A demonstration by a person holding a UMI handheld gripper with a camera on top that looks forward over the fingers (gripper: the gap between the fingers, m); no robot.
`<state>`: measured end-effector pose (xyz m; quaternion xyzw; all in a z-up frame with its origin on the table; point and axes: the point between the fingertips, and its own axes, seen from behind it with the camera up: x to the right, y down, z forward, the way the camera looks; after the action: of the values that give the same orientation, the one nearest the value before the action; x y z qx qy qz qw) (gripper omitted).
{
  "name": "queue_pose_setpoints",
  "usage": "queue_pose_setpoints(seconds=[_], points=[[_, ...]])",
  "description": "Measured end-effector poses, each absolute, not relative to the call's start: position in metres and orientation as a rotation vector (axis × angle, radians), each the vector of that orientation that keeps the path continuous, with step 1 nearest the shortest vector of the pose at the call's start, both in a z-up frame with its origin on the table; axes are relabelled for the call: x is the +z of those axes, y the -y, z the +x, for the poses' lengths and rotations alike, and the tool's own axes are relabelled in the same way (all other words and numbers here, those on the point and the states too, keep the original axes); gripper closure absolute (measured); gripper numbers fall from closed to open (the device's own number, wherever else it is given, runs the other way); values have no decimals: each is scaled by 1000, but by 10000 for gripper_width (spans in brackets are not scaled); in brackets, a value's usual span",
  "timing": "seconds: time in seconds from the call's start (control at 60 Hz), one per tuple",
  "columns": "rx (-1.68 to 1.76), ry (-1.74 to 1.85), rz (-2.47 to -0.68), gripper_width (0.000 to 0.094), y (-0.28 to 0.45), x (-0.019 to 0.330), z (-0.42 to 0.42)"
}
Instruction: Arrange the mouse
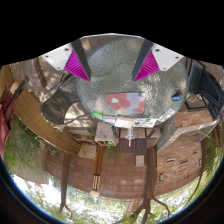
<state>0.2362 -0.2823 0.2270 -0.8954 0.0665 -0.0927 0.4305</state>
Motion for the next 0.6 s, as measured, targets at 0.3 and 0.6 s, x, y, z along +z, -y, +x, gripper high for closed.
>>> queue_pose_setpoints(seconds=[0.3, 0.6], points=[[-203, -77, -2331, 88, 290, 154, 196], [-5, 163, -2393, 80, 240, 53, 10]])
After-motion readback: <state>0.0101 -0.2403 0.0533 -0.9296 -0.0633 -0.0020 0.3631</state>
